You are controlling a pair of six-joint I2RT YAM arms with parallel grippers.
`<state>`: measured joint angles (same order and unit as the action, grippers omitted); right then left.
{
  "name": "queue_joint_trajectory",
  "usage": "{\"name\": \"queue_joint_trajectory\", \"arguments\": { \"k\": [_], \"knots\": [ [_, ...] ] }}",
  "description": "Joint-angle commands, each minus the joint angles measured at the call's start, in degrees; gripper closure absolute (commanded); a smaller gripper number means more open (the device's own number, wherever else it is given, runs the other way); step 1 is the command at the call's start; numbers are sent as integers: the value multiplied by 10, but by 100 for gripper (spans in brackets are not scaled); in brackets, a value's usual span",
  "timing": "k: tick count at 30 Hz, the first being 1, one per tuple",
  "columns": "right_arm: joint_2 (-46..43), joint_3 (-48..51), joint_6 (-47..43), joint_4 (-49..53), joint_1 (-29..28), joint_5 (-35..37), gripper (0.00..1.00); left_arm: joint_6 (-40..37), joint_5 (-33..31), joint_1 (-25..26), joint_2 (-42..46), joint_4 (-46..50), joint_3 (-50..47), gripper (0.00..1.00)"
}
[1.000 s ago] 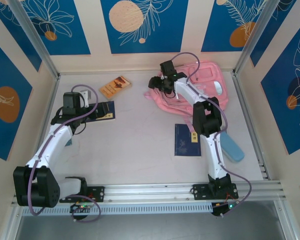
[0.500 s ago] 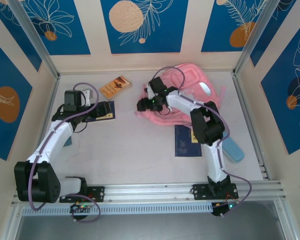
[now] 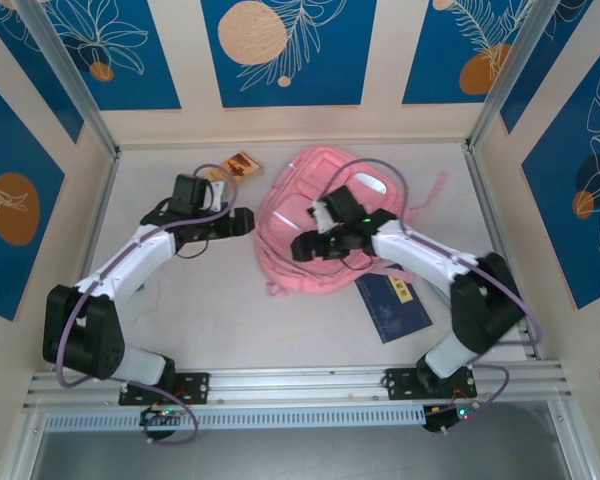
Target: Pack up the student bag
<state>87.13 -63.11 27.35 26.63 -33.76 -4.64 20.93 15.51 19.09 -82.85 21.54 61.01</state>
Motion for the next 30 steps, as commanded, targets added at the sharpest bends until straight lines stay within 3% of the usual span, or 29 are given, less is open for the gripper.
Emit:
{"name": "queue_joint_trajectory", "arguments": {
  "k": [1,8,14,21,30],
  "knots": [
    [-53,52,91,-4,53,41,27,25,16,46,-42,-13,44,20],
    [-72,98,151,17,195,41,27,70,32,119,-176,-24,133,33],
    [-13,80,147,4,251,14,27,85,35,142,-260,-9,176,41],
    [93,16,120,-10,248,-33,28,84,4,143,-280,20,155,47],
    [215,-94,105,-7,174,-67,31,75,-49,142,-201,42,29,53]
  ]
}}
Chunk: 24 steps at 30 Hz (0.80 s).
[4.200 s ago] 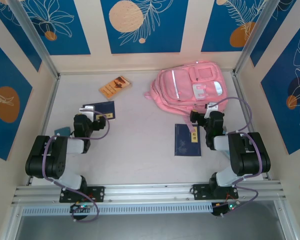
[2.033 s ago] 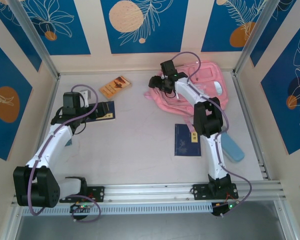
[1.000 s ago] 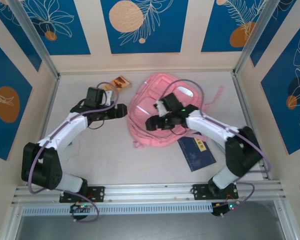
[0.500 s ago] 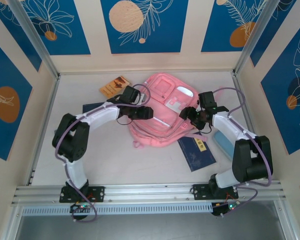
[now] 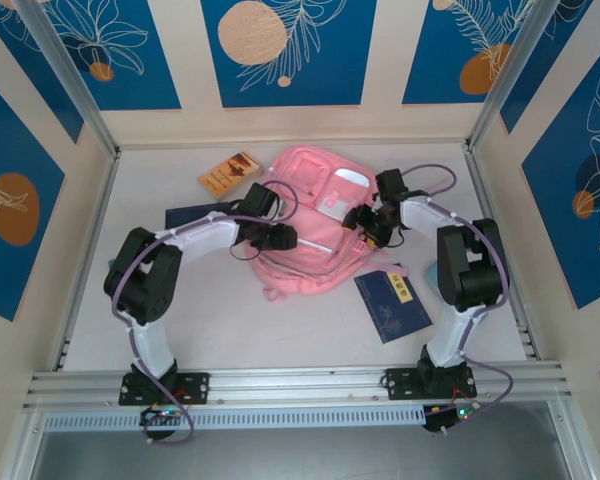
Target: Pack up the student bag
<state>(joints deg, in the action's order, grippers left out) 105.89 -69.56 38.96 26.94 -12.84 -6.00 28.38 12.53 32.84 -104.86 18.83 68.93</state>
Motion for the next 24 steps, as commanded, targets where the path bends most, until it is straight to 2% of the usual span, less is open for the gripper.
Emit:
{"name": "queue_joint_trajectory", "arguments": {
  "k": [1,7,9,10,12,17,21,24],
  "knots": [
    [39,-42,-12,-10,-44,-59,31,1,-25,5,35,73,-69,52],
    [70,-89,-19,-10,-94,-72,32,-7,-65,4,137,96,-140,48],
    [64,-102,-20,1,-97,-70,32,-21,-76,5,163,112,-133,41],
    [56,-109,-22,13,-96,-65,32,-30,-87,5,172,125,-125,32],
    [23,-115,-24,36,-92,-43,29,-46,-117,6,182,163,-93,25],
    [-95,-61,-19,51,-63,-7,18,-77,-188,33,186,234,-18,20],
    [-193,9,-19,59,-27,18,0,-76,-226,79,161,266,41,20],
    [-255,56,-30,65,-5,42,1,-68,-250,119,128,284,90,20]
  ]
}}
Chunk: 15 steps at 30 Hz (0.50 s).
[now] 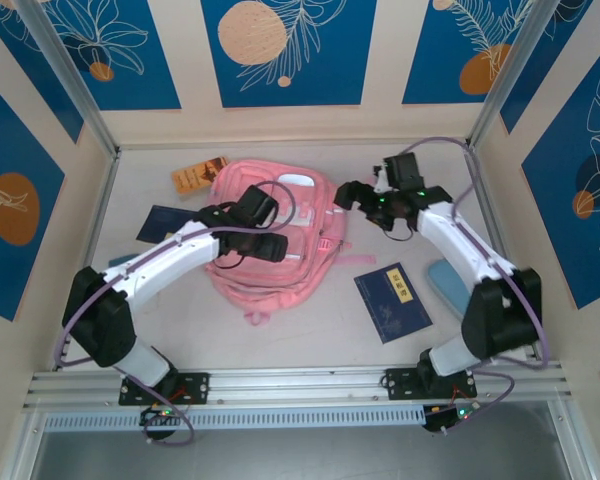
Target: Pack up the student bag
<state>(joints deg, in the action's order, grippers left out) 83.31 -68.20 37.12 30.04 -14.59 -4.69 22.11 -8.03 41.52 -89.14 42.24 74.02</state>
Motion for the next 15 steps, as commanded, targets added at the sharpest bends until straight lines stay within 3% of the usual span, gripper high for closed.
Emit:
{"name": "queue_joint_trajectory", "arguments": {
  "k": [1,7,15],
  "knots": [
    [-45,54,-14,36,18,36,1,-2,-46,41,-42,53,52,19],
    [-111,124,1,38,60,42,1,29,-57,99,-130,69,133,22],
    [-123,175,19,13,96,9,1,69,-74,115,-224,121,198,37]
  ]
}}
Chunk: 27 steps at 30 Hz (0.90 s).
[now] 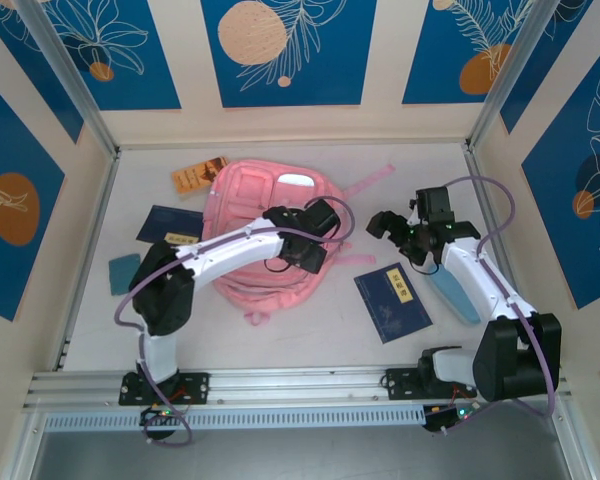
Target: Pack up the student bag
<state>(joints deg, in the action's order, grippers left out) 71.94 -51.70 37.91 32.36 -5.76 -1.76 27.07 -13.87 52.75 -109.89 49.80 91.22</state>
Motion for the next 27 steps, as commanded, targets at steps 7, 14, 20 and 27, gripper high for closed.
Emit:
{"name": "queue_joint_trajectory", "arguments": {
  "k": [7,14,20,27],
  "knots": [
    [-6,29,15,-30,18,-47,0,12,-62,2,-66,85,65,50],
    [0,38,8,-45,22,-71,0,-16,-88,-10,-124,101,140,50],
    [9,40,-15,-51,25,-95,0,4,-114,-21,-185,121,201,52],
    [11,46,-21,-53,25,-110,0,22,-100,-34,-212,116,215,62]
  ]
}}
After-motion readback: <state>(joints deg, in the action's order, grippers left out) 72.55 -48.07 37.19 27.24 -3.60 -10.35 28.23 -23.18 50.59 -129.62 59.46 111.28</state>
